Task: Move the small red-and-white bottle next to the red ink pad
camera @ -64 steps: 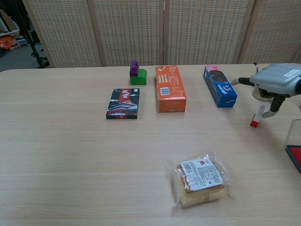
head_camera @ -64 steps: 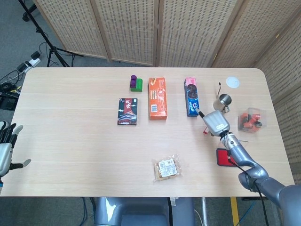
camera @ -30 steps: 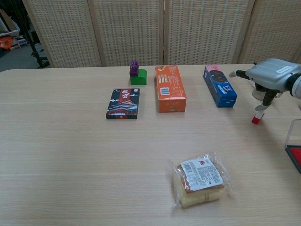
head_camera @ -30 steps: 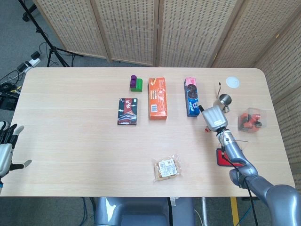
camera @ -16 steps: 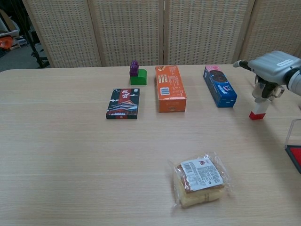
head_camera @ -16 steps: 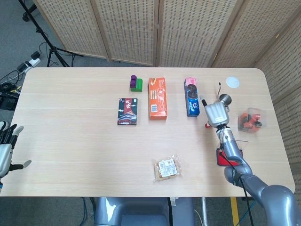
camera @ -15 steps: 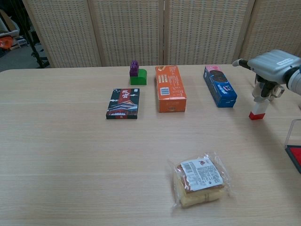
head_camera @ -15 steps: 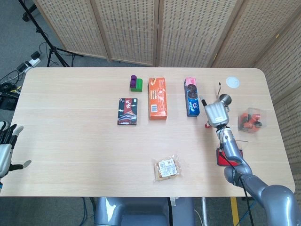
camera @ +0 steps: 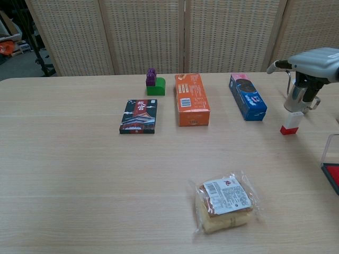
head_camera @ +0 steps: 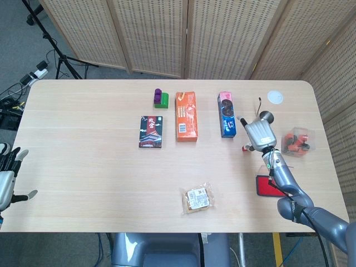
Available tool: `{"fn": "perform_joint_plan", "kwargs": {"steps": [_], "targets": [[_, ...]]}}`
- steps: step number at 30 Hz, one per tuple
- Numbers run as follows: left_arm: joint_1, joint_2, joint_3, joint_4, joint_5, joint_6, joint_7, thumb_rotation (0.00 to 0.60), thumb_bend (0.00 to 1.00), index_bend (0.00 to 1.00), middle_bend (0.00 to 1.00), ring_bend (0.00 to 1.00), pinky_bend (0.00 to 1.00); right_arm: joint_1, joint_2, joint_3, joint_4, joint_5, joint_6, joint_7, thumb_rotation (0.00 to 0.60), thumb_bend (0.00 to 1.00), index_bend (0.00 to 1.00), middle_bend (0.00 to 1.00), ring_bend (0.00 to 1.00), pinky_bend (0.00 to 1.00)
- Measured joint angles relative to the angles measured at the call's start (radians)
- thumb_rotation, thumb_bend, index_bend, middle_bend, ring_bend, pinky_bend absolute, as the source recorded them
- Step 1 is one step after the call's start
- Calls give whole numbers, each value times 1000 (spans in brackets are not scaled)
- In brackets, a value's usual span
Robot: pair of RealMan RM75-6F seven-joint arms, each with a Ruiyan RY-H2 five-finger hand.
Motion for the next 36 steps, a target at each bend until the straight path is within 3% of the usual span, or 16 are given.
{"fn": "perform_joint_plan", "kwargs": {"steps": [3, 17, 25, 36], "targets": [[0, 0, 1, 0, 1, -1, 0, 600, 0, 0, 0, 0, 0, -2, -2, -8, 19, 0, -7, 18, 600, 0, 345, 1000, 1000, 1000], [-3, -2, 0, 1, -6, -7, 5, 600, 0, 0, 0, 0, 0, 8, -43, -63, 138, -80, -22, 127, 600, 0, 438, 1000, 1000, 1000], [-4, -6, -1, 4, -15, -11, 10, 600, 0, 0, 0, 0, 0, 10, -101, -99, 257, -148, 10, 203, 600, 4, 441, 1000, 1000, 1000], [-9, -11, -4, 6, -29, -22, 19, 600, 0, 0, 0, 0, 0, 30, -177, -134, 420, -225, 35, 336, 600, 110, 441, 1000, 1000, 1000]]}}
